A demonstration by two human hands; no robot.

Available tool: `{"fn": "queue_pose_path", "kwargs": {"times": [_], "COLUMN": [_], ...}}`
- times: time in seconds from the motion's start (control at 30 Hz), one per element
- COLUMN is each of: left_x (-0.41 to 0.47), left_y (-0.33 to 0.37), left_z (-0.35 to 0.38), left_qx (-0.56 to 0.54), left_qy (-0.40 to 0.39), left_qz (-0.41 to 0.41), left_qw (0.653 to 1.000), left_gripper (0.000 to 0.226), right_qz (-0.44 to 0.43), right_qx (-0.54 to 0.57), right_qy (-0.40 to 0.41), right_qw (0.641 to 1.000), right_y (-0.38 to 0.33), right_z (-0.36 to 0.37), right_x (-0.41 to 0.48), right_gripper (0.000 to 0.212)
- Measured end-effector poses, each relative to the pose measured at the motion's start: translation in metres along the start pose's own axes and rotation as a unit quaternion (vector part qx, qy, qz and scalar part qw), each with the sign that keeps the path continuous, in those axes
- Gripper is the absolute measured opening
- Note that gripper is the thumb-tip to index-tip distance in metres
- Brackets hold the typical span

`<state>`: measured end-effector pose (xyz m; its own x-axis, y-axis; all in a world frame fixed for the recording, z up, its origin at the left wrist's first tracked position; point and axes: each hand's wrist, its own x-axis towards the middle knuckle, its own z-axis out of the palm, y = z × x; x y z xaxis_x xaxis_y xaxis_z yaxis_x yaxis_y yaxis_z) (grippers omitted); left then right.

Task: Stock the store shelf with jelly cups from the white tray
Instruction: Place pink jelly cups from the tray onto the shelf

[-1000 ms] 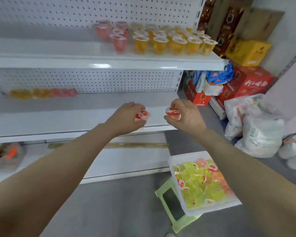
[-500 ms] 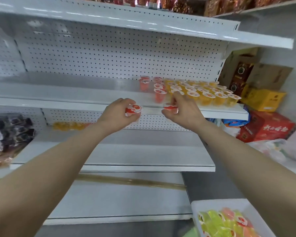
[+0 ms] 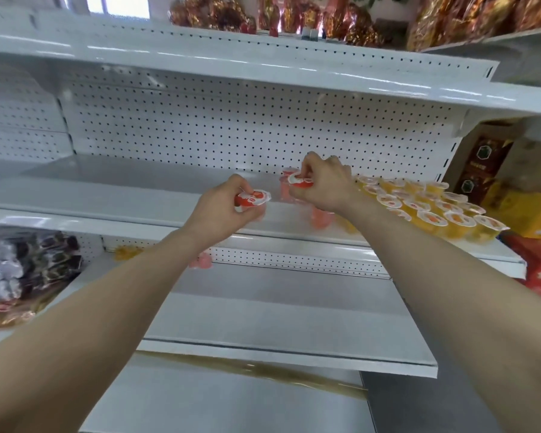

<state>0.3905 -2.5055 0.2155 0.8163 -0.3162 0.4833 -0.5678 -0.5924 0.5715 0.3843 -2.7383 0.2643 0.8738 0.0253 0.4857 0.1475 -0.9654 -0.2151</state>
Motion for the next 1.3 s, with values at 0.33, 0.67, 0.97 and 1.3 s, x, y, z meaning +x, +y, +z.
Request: {"fn": "queue_pose_path", "kwargs": {"times": [0.33,0.67,0.97,1.3], "left_x": [0.038,0.051,0.056,0.049], "left_y": [-0.029,-0.030,-0.006,0.001], "left_z": [0.011,0.024,0.053,0.071], "left_qx": [0.005,-0.023,-0.033,-0.003], "left_qy": [0.007,-0.022,-0.074,-0.050], "left_qz": [-0.004,0.006,0.046,0.087], "left_qw": [1.000,0.999,0.996,0.995], "left_gripper": [0.039,0.038,0.036,0.038], "right_qz": [0.034,0.018,0.014,0.002], "right_qx": [-0.059,-0.066,-0.122,-0.162], "right_qy": [-0.104,-0.123,0.016,0.032], "right_qw": [0.992,0.990,0.992,0.986], "right_y": [0.025,0.027,0.044,0.057], "right_z": [0.052,0.048,0.032,0.030], "right_x": [0.047,0.049,0.039,0.019], "right_gripper": [0.045,0.035,0.029,0.032]}}
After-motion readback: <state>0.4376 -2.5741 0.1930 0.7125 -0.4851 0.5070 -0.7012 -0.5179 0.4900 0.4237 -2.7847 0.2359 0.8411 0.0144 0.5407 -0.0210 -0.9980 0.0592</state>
